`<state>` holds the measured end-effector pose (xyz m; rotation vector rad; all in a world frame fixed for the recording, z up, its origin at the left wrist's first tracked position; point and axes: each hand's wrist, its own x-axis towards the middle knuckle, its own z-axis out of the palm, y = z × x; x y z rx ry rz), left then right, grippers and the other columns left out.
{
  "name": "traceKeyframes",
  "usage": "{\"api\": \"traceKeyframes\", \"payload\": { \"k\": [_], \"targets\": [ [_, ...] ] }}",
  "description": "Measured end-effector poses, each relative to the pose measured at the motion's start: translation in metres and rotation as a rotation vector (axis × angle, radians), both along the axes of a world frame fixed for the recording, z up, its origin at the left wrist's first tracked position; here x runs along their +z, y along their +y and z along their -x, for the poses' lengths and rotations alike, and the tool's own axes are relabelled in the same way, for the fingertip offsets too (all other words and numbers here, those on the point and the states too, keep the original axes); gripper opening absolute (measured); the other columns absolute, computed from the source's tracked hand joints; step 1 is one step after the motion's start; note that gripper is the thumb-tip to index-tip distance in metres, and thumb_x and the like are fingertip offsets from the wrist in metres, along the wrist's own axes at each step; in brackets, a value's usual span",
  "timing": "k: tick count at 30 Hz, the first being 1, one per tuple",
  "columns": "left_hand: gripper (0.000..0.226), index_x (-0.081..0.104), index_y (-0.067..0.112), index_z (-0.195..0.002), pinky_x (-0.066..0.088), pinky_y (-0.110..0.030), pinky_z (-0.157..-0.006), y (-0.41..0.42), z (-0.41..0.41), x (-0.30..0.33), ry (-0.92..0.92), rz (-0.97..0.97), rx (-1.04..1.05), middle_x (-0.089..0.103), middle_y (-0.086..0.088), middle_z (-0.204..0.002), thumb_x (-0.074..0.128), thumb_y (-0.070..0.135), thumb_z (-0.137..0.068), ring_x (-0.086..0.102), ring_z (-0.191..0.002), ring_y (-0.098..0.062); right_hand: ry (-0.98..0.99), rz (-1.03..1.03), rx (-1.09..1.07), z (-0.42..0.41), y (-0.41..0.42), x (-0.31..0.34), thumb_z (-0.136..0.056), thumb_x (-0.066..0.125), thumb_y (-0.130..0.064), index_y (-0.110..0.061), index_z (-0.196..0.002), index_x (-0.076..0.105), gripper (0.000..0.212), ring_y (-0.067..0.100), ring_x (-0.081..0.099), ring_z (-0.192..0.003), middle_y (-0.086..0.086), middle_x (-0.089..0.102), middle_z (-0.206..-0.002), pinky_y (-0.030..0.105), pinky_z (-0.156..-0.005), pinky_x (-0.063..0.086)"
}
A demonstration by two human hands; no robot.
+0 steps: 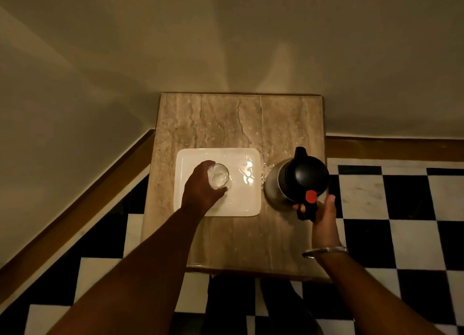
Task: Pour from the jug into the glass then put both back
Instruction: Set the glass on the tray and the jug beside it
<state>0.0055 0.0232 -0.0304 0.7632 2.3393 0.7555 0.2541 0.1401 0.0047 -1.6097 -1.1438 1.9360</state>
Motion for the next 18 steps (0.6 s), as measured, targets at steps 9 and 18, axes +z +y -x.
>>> {"api": "traceKeyframes", "payload": {
  "k": [9,18],
  "targets": [
    [0.073,0.052,0.015,-0.127,0.042,-0.031,-0.096,-0.008,-0.003,-0.015,0.005,-0.03,-0.023,0.059,-0.003,-0.127,0.089,0.018,-0.064,0.056,-0.116,-0.023,-0.115,0.005,-0.053,-0.002,-0.002,-0.015,-0.093,0.009,-0.059,-0.008,-0.075,0.062,0.076,0.0,0.066,-0.059,0.009,0.066,-0.071,0.006,-0.053,0.046],
    [0.079,0.048,0.017,-0.131,0.044,-0.04,-0.101,-0.01,-0.004,-0.022,-0.014,0.012,0.003,0.057,-0.005,-0.13,0.09,0.023,-0.064,0.054,-0.118,-0.025,-0.259,0.03,-0.038,0.002,-0.005,-0.014,-0.082,0.005,-0.072,-0.007,-0.112,0.061,0.091,0.028,0.056,-0.109,0.019,0.064,-0.116,0.029,-0.084,0.03]
  ]
}}
